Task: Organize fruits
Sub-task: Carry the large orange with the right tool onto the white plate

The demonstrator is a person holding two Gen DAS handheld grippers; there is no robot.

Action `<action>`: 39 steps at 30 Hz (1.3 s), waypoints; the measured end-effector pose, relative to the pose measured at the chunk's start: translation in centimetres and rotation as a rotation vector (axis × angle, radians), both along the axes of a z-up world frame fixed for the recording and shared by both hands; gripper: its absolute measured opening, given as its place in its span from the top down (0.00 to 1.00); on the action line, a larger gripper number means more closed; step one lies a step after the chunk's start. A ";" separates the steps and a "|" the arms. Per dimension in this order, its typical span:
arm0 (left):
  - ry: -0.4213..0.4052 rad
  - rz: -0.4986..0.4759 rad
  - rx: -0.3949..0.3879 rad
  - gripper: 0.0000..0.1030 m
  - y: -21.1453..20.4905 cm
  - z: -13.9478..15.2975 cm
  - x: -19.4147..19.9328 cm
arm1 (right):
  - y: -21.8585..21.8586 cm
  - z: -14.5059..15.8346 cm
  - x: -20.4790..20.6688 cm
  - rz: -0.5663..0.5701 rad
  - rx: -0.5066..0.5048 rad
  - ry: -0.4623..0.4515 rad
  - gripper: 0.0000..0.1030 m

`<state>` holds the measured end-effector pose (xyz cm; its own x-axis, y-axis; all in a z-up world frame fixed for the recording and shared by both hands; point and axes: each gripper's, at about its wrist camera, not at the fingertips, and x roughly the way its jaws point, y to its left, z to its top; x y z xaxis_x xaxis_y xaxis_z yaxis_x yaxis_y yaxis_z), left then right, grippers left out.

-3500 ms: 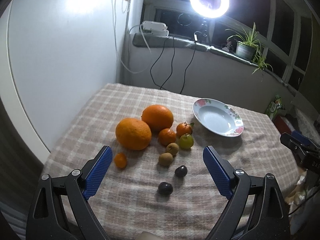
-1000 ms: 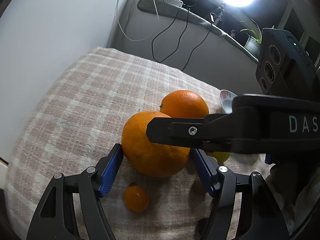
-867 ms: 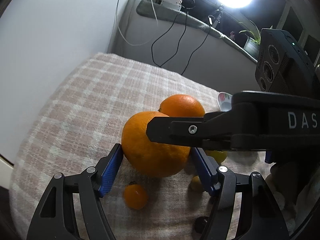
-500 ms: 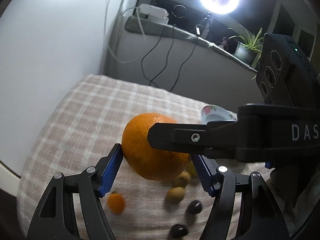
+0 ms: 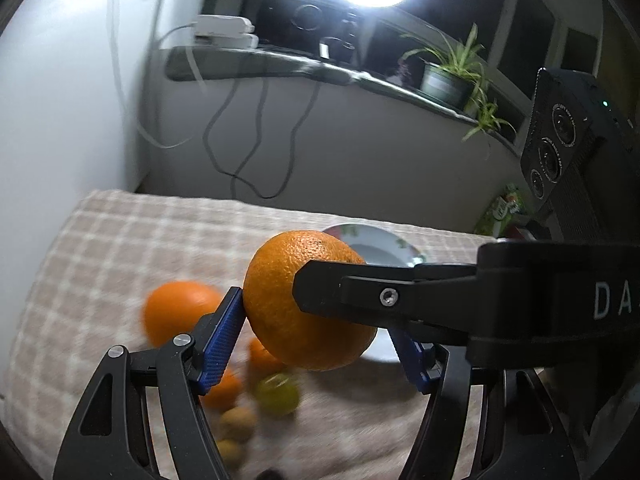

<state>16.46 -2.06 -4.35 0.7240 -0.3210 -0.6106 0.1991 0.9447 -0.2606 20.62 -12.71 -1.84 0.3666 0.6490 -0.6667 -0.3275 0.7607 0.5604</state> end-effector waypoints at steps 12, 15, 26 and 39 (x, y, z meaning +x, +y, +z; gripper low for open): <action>0.061 -0.102 -0.009 0.34 -6.0 -1.5 3.8 | -7.1 -1.6 2.2 -0.132 -0.005 0.025 0.33; 0.091 -0.113 -0.020 0.34 -6.7 -2.4 4.6 | -8.2 -2.3 2.8 -0.146 -0.017 0.033 0.33; 0.173 -0.140 -0.033 0.33 -8.0 -4.6 6.8 | -9.7 -5.0 5.6 -0.192 -0.052 0.085 0.33; 0.171 -0.143 0.025 0.31 -8.8 -4.6 6.8 | -10.0 -4.5 5.7 -0.199 -0.089 0.055 0.30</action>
<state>23.30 -10.87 -8.96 0.5573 -0.3956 -0.7300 0.2860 0.9168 -0.2785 26.27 -22.69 -6.30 0.4435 0.5051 -0.7404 -0.1366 0.8545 0.5011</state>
